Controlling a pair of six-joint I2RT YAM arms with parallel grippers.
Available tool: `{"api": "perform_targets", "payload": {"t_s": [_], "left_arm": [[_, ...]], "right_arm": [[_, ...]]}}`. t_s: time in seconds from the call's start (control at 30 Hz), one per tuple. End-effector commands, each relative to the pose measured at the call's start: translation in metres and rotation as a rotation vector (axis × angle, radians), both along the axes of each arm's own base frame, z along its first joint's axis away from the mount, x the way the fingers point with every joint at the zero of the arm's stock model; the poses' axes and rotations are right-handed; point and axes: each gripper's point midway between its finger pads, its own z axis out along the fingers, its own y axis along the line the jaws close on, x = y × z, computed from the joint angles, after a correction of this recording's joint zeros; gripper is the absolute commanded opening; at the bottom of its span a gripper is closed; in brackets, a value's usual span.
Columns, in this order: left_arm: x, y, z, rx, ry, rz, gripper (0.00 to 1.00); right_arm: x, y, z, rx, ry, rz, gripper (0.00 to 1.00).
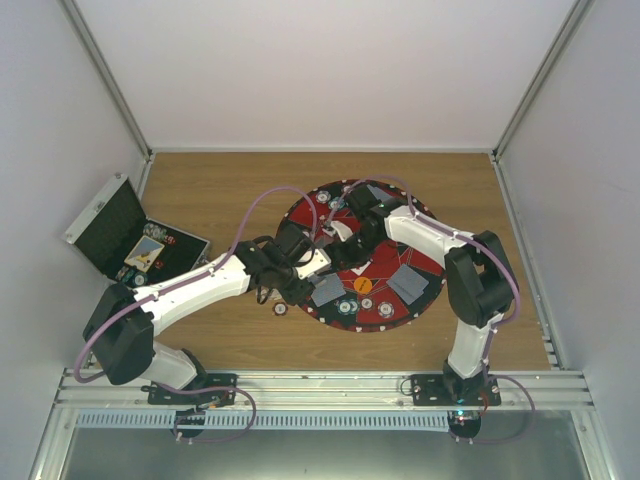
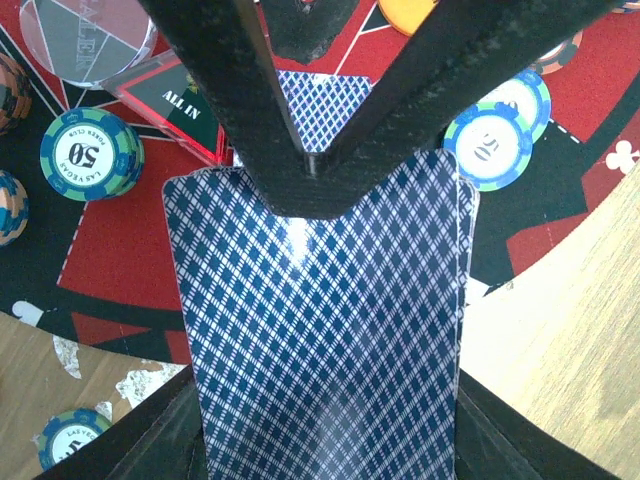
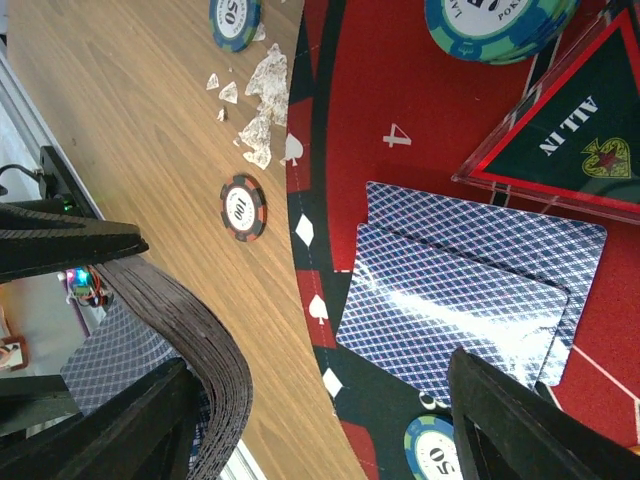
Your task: Distribute texas hold em gaming equipment
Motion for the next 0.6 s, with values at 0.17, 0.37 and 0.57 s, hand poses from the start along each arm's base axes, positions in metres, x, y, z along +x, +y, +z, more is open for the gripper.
{"api": "perform_targets", "payload": {"t_s": [0.17, 0.37, 0.57], "left_arm": [[0.008, -0.010, 0.011, -0.033, -0.053, -0.015, 0.54], [0.008, -0.009, 0.012, -0.035, -0.056, -0.011, 0.54], [0.008, -0.009, 0.012, -0.036, -0.059, -0.010, 0.54]], "right_arm": [[0.010, -0.006, 0.000, -0.054, -0.039, -0.029, 0.58], [0.007, -0.001, 0.010, 0.004, -0.030, -0.007, 0.46], [-0.012, 0.014, 0.026, 0.149, 0.037, 0.067, 0.37]]}}
